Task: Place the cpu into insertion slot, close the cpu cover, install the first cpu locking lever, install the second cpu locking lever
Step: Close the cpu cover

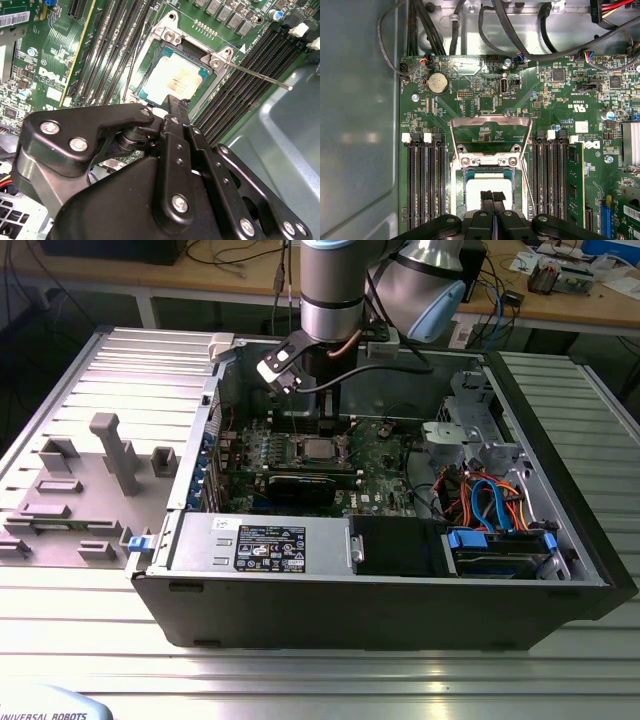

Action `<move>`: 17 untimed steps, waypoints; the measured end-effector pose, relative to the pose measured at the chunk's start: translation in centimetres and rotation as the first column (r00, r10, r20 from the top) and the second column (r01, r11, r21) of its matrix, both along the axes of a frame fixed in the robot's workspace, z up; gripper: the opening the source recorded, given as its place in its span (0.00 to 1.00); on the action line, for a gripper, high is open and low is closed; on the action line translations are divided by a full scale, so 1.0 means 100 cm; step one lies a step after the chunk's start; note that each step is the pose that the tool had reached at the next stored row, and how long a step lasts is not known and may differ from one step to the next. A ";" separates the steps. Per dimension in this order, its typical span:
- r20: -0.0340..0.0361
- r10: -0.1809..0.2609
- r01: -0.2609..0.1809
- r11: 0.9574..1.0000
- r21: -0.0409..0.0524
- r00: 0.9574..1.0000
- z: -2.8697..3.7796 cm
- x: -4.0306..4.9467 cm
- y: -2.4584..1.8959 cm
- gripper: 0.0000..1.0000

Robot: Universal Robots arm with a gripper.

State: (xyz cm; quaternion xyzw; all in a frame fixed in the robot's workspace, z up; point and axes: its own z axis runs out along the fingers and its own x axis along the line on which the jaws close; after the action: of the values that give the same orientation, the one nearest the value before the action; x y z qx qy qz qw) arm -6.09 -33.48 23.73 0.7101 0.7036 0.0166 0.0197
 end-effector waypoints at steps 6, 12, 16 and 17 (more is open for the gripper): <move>0.000 0.000 0.000 1.000 0.000 1.000 0.0039 0.0000 0.0001 0.11; 0.000 0.000 0.000 1.000 0.000 1.000 0.0121 0.0000 0.0001 0.11; 0.000 0.000 0.000 1.000 0.000 1.000 0.0157 0.0000 0.0002 0.11; 0.000 0.000 0.000 1.000 -0.001 1.000 0.0159 0.0001 0.0002 0.11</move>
State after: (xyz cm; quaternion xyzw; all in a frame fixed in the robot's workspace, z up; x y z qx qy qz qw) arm -6.08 -33.46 25.32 0.7101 0.7037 0.0165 0.0200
